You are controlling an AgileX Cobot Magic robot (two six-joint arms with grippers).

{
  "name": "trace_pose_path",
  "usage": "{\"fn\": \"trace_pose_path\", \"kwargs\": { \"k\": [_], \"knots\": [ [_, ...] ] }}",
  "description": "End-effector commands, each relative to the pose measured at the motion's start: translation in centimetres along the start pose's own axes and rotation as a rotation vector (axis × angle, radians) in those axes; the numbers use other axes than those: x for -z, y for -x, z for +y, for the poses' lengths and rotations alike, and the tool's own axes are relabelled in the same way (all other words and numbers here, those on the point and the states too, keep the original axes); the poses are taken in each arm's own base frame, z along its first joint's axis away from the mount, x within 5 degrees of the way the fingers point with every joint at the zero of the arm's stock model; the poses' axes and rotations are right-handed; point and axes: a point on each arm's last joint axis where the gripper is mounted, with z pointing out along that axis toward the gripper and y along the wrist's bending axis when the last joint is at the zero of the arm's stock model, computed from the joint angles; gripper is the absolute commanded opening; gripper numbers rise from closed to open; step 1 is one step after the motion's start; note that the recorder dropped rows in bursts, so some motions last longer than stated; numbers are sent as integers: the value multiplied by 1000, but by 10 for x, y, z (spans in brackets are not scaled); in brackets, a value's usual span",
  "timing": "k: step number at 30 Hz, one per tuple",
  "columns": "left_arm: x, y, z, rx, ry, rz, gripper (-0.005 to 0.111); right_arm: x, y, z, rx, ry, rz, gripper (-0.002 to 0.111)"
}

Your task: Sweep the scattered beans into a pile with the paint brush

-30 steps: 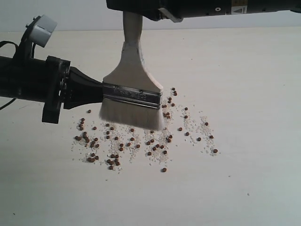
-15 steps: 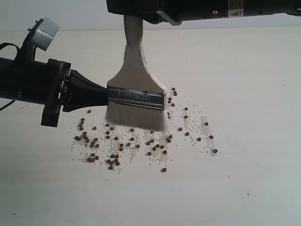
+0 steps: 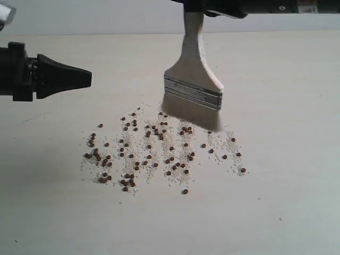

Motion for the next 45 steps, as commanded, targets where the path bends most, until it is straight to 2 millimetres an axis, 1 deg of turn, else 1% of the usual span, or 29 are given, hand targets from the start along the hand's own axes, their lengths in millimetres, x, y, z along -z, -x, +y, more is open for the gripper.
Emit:
{"fn": "trace_pose_path", "kwargs": {
  "k": [1, 2, 4, 6, 7, 10, 11, 13, 15, 17, 24, 27, 32, 35, 40, 45],
  "knots": [
    [11, 10, -11, 40, 119, -88, 0, 22, -12, -7, -82, -165, -75, 0],
    [12, 10, -12, 50, 149, -105, 0, 25, -13, -7, -92, -175, -96, 0],
    [19, 5, -21, 70, 230, -148, 0, 34, -18, -6, -128, -191, -165, 0],
    [24, -8, -32, 59, 292, -133, 0, 40, -24, -4, -136, -185, -228, 0],
    [29, -13, -39, 51, 344, -122, 0, 43, -31, -3, -152, -174, -275, 0],
    [35, -22, -49, 53, 412, -110, 0, 46, -41, -3, -164, -175, -309, 0],
    [41, -25, -56, 66, 464, -115, 0, 47, -49, -3, -169, -176, -311, 0],
    [50, -27, -69, 73, 523, -147, 0, 47, -54, -4, -174, -182, -292, 0],
    [58, -26, -90, 18, 539, -202, 0, 46, -57, -3, -141, -178, -255, 0],
    [65, -34, -111, -24, 542, -251, 0, 46, -57, -2, -130, -174, -252, 0],
    [72, -60, -144, -55, 540, -352, 0, 48, -56, -1, -189, -170, -260, 0],
    [77, -71, -158, -80, 548, -424, 0, 47, -62, -4, -201, -202, -194, 0],
    [79, -82, -170, -129, 540, -481, 0, 47, -68, -7, -190, -239, -133, 0],
    [81, -87, -173, -127, 548, -516, 0, 47, -71, -9, -187, -265, -98, 0],
    [85, -87, -179, -130, 566, -575, 0, 47, -71, -10, -173, -276, -100, 0],
    [86, -88, -181, -156, 565, -587, 0, 48, -74, -9, -168, -272, -105, 0]
  ]
}}
